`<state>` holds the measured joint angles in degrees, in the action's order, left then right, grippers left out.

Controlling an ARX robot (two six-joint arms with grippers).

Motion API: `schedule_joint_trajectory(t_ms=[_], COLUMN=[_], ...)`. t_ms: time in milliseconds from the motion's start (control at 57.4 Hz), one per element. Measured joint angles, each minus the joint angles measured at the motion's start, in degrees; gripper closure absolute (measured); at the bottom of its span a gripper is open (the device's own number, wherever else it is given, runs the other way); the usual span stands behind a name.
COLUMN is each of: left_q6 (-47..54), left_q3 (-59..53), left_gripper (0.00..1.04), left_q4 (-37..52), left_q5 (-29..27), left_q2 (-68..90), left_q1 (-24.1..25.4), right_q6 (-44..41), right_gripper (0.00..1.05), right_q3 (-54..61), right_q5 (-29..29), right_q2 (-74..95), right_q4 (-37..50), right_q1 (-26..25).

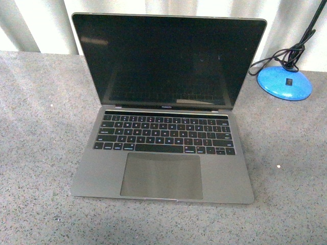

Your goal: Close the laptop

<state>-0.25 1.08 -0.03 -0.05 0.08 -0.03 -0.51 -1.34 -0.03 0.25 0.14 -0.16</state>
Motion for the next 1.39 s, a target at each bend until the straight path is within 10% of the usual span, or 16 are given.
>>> schedule_joint_trajectory(t_ms=[471, 592, 732, 906, 1394], left_q6=[0.0, -11.3, -17.7, -15.6, 1.5], left_q3=[0.0, 3.9, 4.3, 6.0, 24.5], left_gripper=[0.07, 0.07, 0.07, 0.07, 0.07], left_q4=[0.0, -8.1, -6.1, 5.7, 34.8], left_q5=[0.0, -36.1, -59.5, -53.2, -12.9], left_q2=[0.0, 12.3, 20.3, 27.1, 65.9], left_q1=[0.0, -12.0, -17.1, -15.3, 0.2], right_q6=[0.0, -7.3, -9.2, -11.0, -17.1], right_gripper=[0.1, 0.1, 0.1, 0.1, 0.1], right_q3=[0.0, -7.7, -9.5, -12.3, -32.9], right_q5=[0.0, -20.3, -20.6, -16.6, -9.0], right_q2=[0.0, 15.1, 29.7, 39.0, 74.5], right_q4=[0.0, -18.7, -17.9, -6.8, 11.2], right_q1=[0.0, -4.7, -0.2, 5.9, 12.6])
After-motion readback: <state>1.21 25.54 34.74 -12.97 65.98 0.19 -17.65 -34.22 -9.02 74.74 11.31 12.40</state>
